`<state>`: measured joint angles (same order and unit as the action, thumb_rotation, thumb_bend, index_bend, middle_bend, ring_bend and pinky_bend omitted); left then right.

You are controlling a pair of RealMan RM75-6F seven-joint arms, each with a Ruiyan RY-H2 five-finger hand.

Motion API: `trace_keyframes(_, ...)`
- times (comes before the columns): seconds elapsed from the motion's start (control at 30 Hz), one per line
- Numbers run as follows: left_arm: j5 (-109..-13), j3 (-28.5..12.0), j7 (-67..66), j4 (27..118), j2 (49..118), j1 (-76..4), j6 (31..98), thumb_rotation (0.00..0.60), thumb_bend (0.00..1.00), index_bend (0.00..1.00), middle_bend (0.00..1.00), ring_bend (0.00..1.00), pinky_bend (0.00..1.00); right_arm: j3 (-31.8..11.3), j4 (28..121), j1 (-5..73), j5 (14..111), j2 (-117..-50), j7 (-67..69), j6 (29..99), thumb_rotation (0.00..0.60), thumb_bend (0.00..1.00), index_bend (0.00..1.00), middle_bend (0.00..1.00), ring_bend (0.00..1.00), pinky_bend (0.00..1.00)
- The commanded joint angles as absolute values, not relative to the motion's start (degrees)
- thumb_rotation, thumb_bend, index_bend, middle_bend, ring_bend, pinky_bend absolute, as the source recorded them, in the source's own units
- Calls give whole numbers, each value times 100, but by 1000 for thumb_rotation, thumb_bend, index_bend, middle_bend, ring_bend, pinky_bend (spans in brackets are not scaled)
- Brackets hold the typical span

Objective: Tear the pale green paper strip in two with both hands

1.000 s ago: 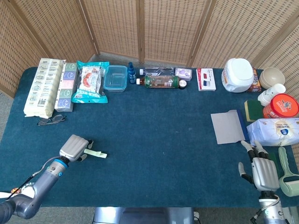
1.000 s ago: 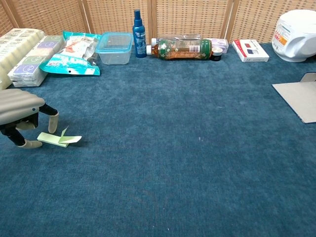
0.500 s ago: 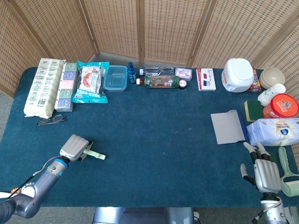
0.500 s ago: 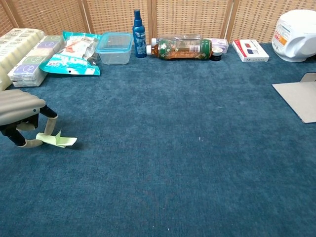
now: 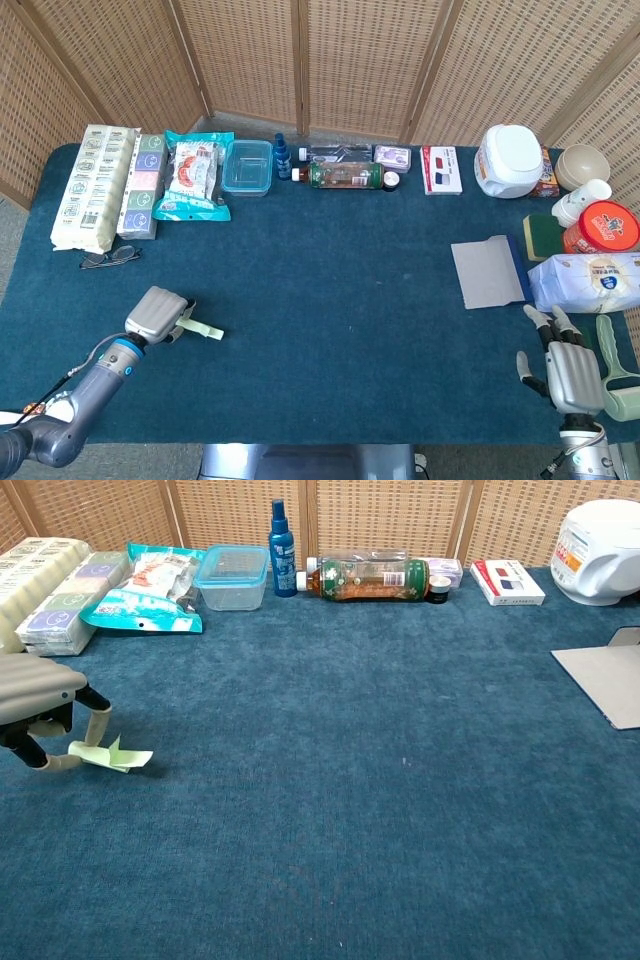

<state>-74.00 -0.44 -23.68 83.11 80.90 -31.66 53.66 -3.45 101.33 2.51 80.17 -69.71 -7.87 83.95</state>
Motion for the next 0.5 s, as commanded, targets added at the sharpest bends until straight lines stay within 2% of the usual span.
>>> trace_keyframes(0.03, -7425, -55, -2326, 8335, 8058, -3168, 5398, 600, 399, 618, 1000, 1000, 864, -346, 10133, 244, 8026, -6969, -779, 8407, 600, 492, 143, 243, 50, 180)
trace_keyframes(0.23, -7531, -118, -2182, 8463, 7871, -3161, 5560, 600, 409, 628, 1000, 1000, 869, -350, 10141, 236, 8062, -6960, -751, 8432, 600, 491, 143, 242, 50, 180)
trace_keyframes(0.5, -7983, -189, -1746, 8873, 7290, -3100, 5990, 600, 412, 648, 1000, 1000, 878, -368, 10097, 335, 8153, -7004, -658, 8316, 600, 491, 141, 244, 53, 180)
